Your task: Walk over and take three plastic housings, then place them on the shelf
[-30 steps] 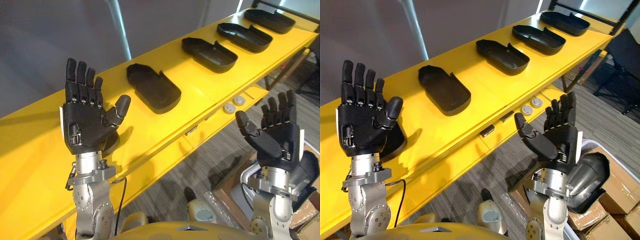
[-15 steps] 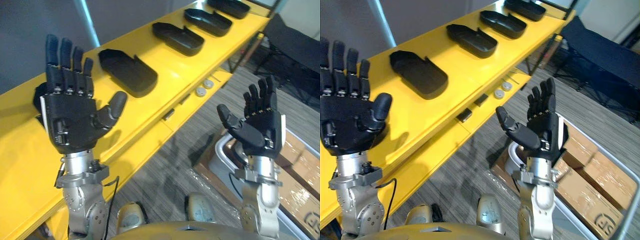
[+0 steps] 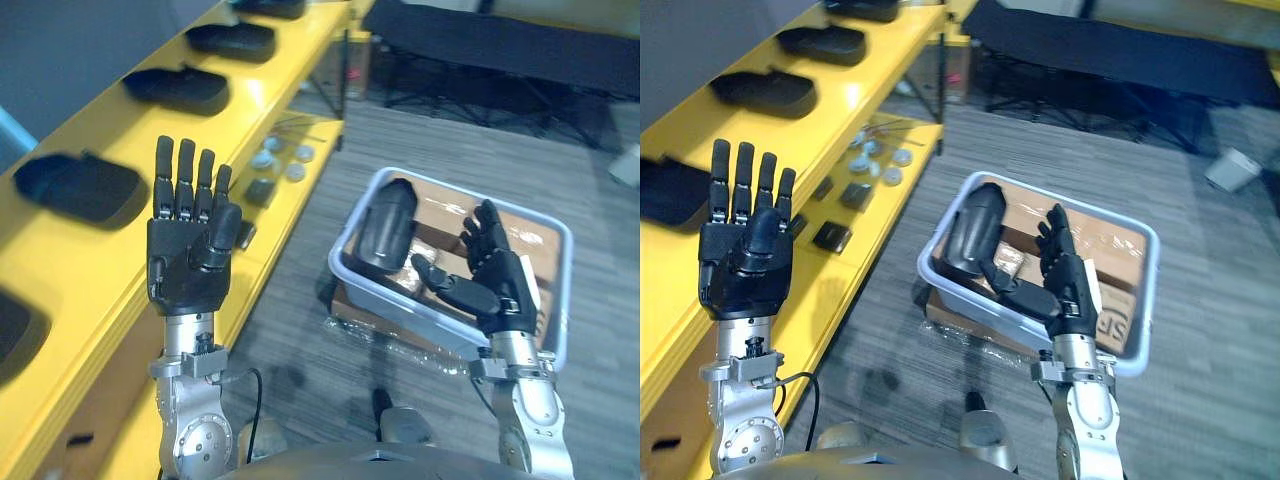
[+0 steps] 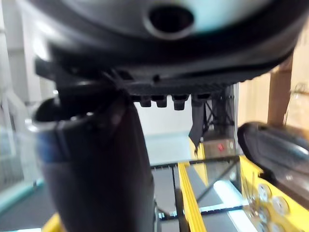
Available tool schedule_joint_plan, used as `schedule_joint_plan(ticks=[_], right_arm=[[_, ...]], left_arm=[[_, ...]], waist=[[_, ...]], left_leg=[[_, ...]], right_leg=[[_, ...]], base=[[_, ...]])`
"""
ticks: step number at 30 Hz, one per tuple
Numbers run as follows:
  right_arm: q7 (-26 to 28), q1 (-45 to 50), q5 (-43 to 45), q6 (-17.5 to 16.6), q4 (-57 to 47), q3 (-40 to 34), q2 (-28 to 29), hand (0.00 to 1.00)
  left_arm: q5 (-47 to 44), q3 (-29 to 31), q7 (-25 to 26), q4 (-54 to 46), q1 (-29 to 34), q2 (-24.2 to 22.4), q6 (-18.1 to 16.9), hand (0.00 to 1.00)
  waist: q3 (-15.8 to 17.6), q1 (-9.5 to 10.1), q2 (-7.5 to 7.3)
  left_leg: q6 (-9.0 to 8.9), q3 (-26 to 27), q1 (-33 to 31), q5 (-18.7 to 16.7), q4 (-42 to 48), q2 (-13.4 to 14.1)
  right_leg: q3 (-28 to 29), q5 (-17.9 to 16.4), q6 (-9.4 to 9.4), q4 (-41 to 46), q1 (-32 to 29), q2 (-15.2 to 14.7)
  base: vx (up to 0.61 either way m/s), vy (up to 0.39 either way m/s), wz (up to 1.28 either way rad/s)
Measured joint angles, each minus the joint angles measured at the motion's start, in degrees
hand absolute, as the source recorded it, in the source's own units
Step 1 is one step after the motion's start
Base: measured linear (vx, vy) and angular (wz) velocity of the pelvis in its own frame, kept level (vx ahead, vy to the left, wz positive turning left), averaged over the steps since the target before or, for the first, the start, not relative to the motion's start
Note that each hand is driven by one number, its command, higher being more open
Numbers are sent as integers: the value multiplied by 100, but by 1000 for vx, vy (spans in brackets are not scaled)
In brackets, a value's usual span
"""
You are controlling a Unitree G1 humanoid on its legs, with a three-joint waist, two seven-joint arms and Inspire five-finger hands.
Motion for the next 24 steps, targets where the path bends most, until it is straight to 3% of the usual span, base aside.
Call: schedule_joint_plan(ticks=[2,7,10,12,14,15,17,21,24], right_arm=[[-169,298,-17,65,-37,117,-32,100],[-867,281,-407,206,349,374,17,100],[-1244,-289,-350,288,952,182,37,100],[-1443,-746,-342,314,1295,-27,108,100],[-1755,-1359,-340,336,1702,-352,138,100],[-1842,-1539,-339,350,1806,-430,118,100],[-2153,-2255,-240,442,2199,-682,-161,100],[-2401,-3470,-67,662,2991,-746,-965,100],[-2308,-4269,165,912,3671,-757,-1476,100]], left_arm=[[18,-5,0,40,-20,-4,-10,100],[88,-253,-151,284,-107,45,312,100],[270,-518,-244,523,-339,213,518,100],[423,-559,-216,595,-483,419,522,100],[497,-548,-169,601,-750,623,524,100],[510,-539,-151,601,-814,667,530,100],[807,-505,-29,600,-1066,702,675,100],[1837,-578,508,805,-1297,749,893,100],[2564,-711,877,1326,-1486,891,897,100]], waist=[[11,-19,-5],[45,-86,38],[225,-63,-77],[408,-3,-201],[729,134,-357],[810,174,-364],[1104,261,-303],[1263,446,-149],[1311,607,-97]], left_leg=[[154,-183,46,-116,106,-266],[-42,-244,39,-20,210,-390],[-300,-213,-20,-176,276,-395],[-343,-150,-245,-328,610,-402],[-370,-106,-601,-424,1055,-408],[-376,-99,-696,-426,1137,-409],[-422,-210,-1002,-457,1447,-413],[-460,-500,-1456,-497,1737,-408],[-486,-705,-1646,-476,1775,-406]], right_leg=[[170,260,197,167,-204,-89],[312,475,277,65,-331,-131],[338,713,331,-156,-336,-151],[338,953,356,-435,-335,-195],[75,1148,160,-784,-384,-299],[-88,1149,119,-809,-425,-345],[-479,1376,-94,-815,-534,-425],[-798,1579,165,-938,-642,-433],[-984,1685,216,-1025,-659,-408]], base=[[-14,120,-93],[-2,57,-40],[-92,83,-20],[-199,114,-29],[-219,100,-22],[-201,74,-10],[-143,48,14],[-76,-1,29],[-29,-17,29]])
